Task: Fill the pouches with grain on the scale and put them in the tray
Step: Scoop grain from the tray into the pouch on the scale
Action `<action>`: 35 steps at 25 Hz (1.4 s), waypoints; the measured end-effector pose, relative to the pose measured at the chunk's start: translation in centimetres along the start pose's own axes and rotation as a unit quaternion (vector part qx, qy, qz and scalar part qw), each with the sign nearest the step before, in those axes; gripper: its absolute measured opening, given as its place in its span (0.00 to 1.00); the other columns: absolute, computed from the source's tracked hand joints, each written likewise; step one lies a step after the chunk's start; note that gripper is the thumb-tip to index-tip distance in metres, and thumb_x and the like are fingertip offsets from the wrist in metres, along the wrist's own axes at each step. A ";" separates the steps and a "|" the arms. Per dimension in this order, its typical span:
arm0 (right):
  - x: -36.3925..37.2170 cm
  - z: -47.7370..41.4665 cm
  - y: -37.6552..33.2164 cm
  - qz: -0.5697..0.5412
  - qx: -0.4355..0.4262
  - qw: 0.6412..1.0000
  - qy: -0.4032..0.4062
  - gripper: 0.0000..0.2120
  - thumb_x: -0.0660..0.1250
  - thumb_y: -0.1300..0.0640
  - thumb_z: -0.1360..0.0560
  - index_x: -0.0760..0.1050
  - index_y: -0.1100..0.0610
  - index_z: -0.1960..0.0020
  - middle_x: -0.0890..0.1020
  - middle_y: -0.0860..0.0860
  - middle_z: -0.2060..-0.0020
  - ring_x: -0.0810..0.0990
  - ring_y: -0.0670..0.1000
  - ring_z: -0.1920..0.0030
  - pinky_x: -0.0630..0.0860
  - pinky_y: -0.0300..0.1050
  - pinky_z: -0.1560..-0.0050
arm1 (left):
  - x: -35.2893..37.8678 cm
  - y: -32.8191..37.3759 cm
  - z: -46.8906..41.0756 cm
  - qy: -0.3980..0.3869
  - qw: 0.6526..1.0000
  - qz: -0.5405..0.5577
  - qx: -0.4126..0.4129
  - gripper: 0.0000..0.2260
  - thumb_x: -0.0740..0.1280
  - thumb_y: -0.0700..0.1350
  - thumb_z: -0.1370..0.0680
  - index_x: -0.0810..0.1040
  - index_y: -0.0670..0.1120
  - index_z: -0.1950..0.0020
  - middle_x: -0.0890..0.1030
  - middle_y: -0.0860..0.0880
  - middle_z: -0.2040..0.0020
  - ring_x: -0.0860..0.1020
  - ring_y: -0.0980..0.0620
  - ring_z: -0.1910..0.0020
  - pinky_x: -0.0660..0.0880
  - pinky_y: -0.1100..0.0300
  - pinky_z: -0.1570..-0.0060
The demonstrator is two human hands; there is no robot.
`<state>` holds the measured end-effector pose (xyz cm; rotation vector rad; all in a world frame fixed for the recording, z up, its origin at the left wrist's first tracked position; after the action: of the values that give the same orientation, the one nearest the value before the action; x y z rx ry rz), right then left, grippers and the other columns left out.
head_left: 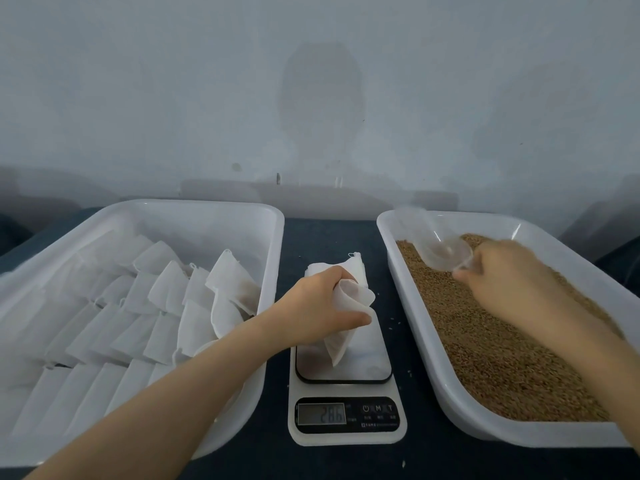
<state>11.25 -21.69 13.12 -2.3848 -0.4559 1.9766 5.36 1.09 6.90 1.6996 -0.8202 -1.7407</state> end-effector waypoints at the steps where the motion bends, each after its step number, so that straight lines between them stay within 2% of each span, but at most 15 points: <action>1: 1.6 -0.2 0.6 0.018 0.027 0.999 -0.043 0.12 0.64 0.51 0.22 0.72 0.58 0.61 0.75 0.54 0.60 0.74 0.49 0.68 0.68 0.41 0.70 | 0.0 0.0 0.0 0.000 1.000 0.000 0.000 0.19 0.72 0.57 0.30 0.67 0.59 0.45 0.74 0.58 0.51 0.75 0.57 0.56 0.71 0.68 0.64; 5: 4.9 -0.9 1.6 0.096 0.069 0.983 -0.137 0.08 0.59 0.56 0.21 0.71 0.59 0.55 0.76 0.54 0.60 0.78 0.52 0.63 0.72 0.42 0.68 | 0.0 -0.1 0.0 0.001 1.000 0.001 0.003 0.19 0.72 0.57 0.30 0.68 0.58 0.44 0.75 0.57 0.49 0.75 0.56 0.54 0.73 0.66 0.60; 10: 5.9 -0.7 2.0 0.135 0.084 0.965 -0.210 0.15 0.61 0.54 0.21 0.65 0.56 0.66 0.73 0.51 0.66 0.74 0.49 0.66 0.67 0.40 0.72 | -0.1 -0.2 -0.1 0.001 1.000 0.014 0.007 0.19 0.72 0.57 0.30 0.69 0.58 0.44 0.75 0.58 0.48 0.76 0.56 0.51 0.75 0.64 0.56; 12: 5.6 -0.5 1.6 0.156 0.075 0.962 -0.210 0.15 0.62 0.52 0.21 0.67 0.57 0.64 0.75 0.52 0.63 0.76 0.50 0.63 0.70 0.41 0.68 | 0.0 -0.3 -0.2 -0.004 1.000 0.017 0.006 0.19 0.73 0.57 0.30 0.69 0.58 0.44 0.76 0.58 0.47 0.76 0.55 0.50 0.76 0.63 0.53; 13: 5.1 -0.4 1.1 0.166 0.049 0.969 -0.175 0.12 0.63 0.53 0.21 0.70 0.57 0.61 0.77 0.52 0.60 0.78 0.50 0.60 0.72 0.41 0.65 | 0.1 -0.3 -0.3 -0.004 1.000 0.016 0.006 0.20 0.73 0.57 0.30 0.69 0.58 0.43 0.76 0.57 0.47 0.76 0.55 0.49 0.76 0.62 0.51; 14: 4.5 -0.3 0.1 0.148 0.004 0.981 -0.121 0.08 0.63 0.52 0.21 0.73 0.56 0.55 0.77 0.51 0.56 0.78 0.49 0.57 0.72 0.40 0.61 | 0.1 -0.4 -0.3 -0.004 1.000 0.015 0.006 0.20 0.73 0.57 0.30 0.68 0.58 0.43 0.76 0.57 0.46 0.76 0.55 0.49 0.77 0.61 0.50; 16: 3.0 0.5 -3.1 0.009 -0.109 0.992 -0.058 0.10 0.61 0.47 0.22 0.73 0.51 0.46 0.76 0.44 0.53 0.75 0.40 0.58 0.70 0.33 0.59 | 0.1 -0.5 -0.4 -0.003 1.000 0.018 0.004 0.22 0.73 0.56 0.30 0.69 0.57 0.41 0.76 0.57 0.45 0.76 0.54 0.47 0.77 0.60 0.48; 18: 2.0 2.2 -6.5 -0.128 -0.185 0.968 -0.108 0.12 0.59 0.36 0.27 0.72 0.41 0.51 0.77 0.39 0.61 0.75 0.36 0.65 0.69 0.30 0.66 | 0.0 -0.5 -0.4 -0.004 1.000 0.020 0.004 0.24 0.74 0.55 0.31 0.69 0.55 0.39 0.77 0.56 0.44 0.76 0.54 0.46 0.76 0.59 0.46; 20: 2.4 3.1 -8.4 -0.148 -0.218 0.952 -0.155 0.14 0.56 0.30 0.31 0.69 0.37 0.54 0.79 0.40 0.64 0.77 0.37 0.67 0.69 0.33 0.68 | -0.2 -0.5 -0.3 -0.008 1.000 0.014 0.011 0.25 0.74 0.55 0.31 0.70 0.54 0.37 0.77 0.56 0.44 0.76 0.55 0.46 0.76 0.59 0.44; 22: 3.4 3.2 -9.0 -0.128 -0.226 0.948 -0.182 0.07 0.62 0.36 0.28 0.70 0.36 0.54 0.79 0.41 0.64 0.77 0.38 0.66 0.71 0.33 0.68 | -0.2 -0.5 -0.2 -0.014 1.000 0.014 0.014 0.26 0.74 0.55 0.30 0.70 0.53 0.36 0.77 0.55 0.44 0.76 0.56 0.47 0.75 0.61 0.45; 25: 4.2 2.4 -8.7 -0.150 -0.225 0.951 -0.153 0.04 0.67 0.45 0.26 0.78 0.45 0.56 0.77 0.40 0.71 0.74 0.34 0.69 0.69 0.28 0.69 | -0.4 -0.5 -0.3 -0.045 0.999 0.022 0.007 0.25 0.73 0.50 0.28 0.67 0.52 0.34 0.76 0.55 0.43 0.76 0.55 0.45 0.75 0.62 0.46; 27: 4.4 1.9 -8.4 -0.192 -0.222 0.948 -0.126 0.03 0.68 0.49 0.25 0.79 0.45 0.57 0.78 0.41 0.68 0.75 0.35 0.66 0.69 0.30 0.67 | -1.0 -0.6 -0.3 -0.072 0.996 0.054 -0.010 0.23 0.68 0.42 0.26 0.67 0.53 0.33 0.77 0.55 0.43 0.77 0.55 0.44 0.76 0.59 0.44; 29: 4.3 1.8 -8.1 -0.245 -0.217 0.940 -0.094 0.04 0.68 0.54 0.25 0.79 0.44 0.55 0.80 0.40 0.63 0.77 0.36 0.60 0.71 0.30 0.62 | -1.8 -0.8 -0.3 -0.064 0.995 0.079 -0.015 0.22 0.67 0.39 0.26 0.68 0.54 0.34 0.78 0.54 0.45 0.78 0.55 0.45 0.76 0.56 0.42; 33: 4.3 2.1 -8.0 -0.310 -0.208 0.927 -0.040 0.08 0.67 0.60 0.24 0.79 0.48 0.50 0.81 0.40 0.60 0.78 0.35 0.57 0.70 0.25 0.57 | -2.2 -0.9 0.0 -0.022 1.000 0.009 0.005 0.22 0.75 0.49 0.29 0.72 0.53 0.37 0.79 0.59 0.56 0.79 0.61 0.55 0.76 0.64 0.50; 35: 4.4 2.2 -8.0 -0.316 -0.207 0.926 -0.025 0.10 0.67 0.60 0.24 0.78 0.47 0.48 0.82 0.43 0.59 0.78 0.37 0.58 0.71 0.26 0.57 | -1.8 -0.8 0.2 -0.039 0.999 -0.002 0.005 0.27 0.77 0.51 0.32 0.72 0.54 0.36 0.78 0.60 0.51 0.77 0.64 0.52 0.74 0.66 0.47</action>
<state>8.13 -13.40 9.97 -1.9718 -1.5483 1.7469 5.26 2.93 7.45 1.6511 -0.8615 -1.8178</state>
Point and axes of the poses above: each hand's wrist, its own z-axis away from the middle knuckle, its own x-axis out of the palm, y = z × x, the point moved 4 cm from there along -z, towards the middle knuckle
